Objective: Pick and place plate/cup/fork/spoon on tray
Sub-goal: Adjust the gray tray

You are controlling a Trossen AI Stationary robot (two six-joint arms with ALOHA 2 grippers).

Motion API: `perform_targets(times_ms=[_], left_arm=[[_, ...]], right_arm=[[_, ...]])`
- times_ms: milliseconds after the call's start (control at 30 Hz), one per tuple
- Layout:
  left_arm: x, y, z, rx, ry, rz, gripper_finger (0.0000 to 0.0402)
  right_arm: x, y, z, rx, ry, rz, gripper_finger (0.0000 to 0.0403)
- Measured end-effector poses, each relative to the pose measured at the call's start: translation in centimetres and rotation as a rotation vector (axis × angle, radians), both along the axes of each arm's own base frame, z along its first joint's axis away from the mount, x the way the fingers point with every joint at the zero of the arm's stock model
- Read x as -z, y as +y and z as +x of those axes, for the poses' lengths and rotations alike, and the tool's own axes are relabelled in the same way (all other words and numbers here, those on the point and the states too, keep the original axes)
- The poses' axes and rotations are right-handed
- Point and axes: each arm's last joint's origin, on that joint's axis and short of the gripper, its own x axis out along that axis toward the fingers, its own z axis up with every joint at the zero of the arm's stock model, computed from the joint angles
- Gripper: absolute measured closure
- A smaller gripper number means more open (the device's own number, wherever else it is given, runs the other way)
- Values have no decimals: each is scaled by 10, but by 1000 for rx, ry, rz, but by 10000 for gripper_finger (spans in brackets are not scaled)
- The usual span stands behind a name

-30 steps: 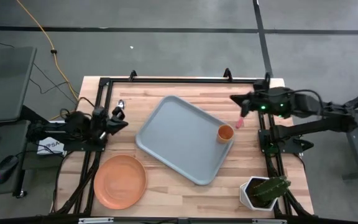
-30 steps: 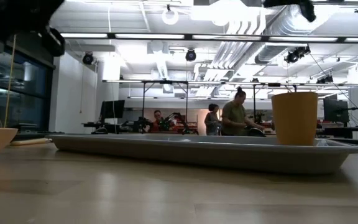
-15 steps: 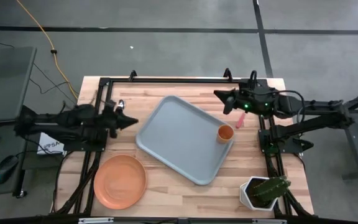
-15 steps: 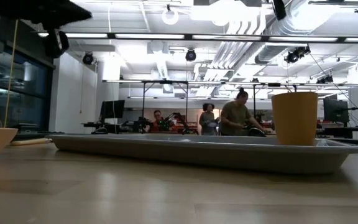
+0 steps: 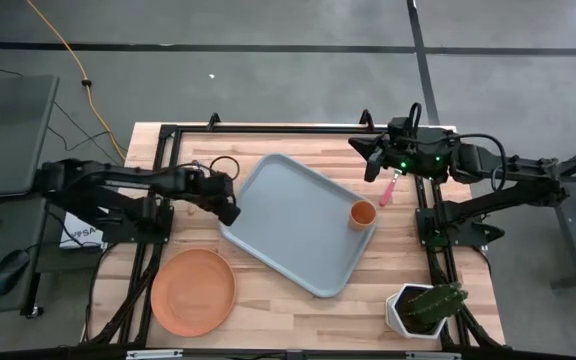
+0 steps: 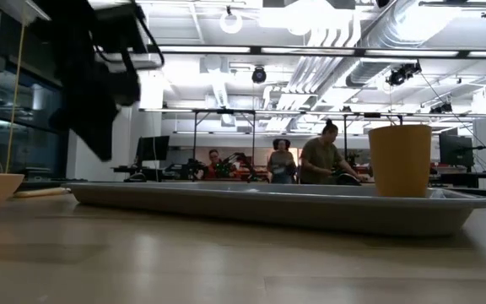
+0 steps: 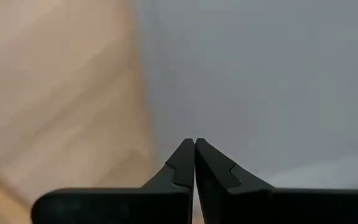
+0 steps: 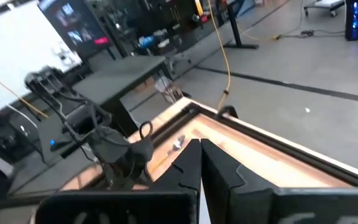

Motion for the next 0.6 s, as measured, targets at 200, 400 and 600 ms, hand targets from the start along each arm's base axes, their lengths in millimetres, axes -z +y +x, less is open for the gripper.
perform_targets(times_ms=[200, 400, 600], left_arm=[[18, 18, 6, -134, 98, 116, 401], [30, 23, 14, -152, 121, 146, 401], [45, 24, 14, -193, 189, 125, 401]], right_arm=[[4, 0, -1, -6, 38, 10, 403], [4, 1, -1, -30, 48, -7, 403], [4, 1, -1, -37, 49, -8, 403]])
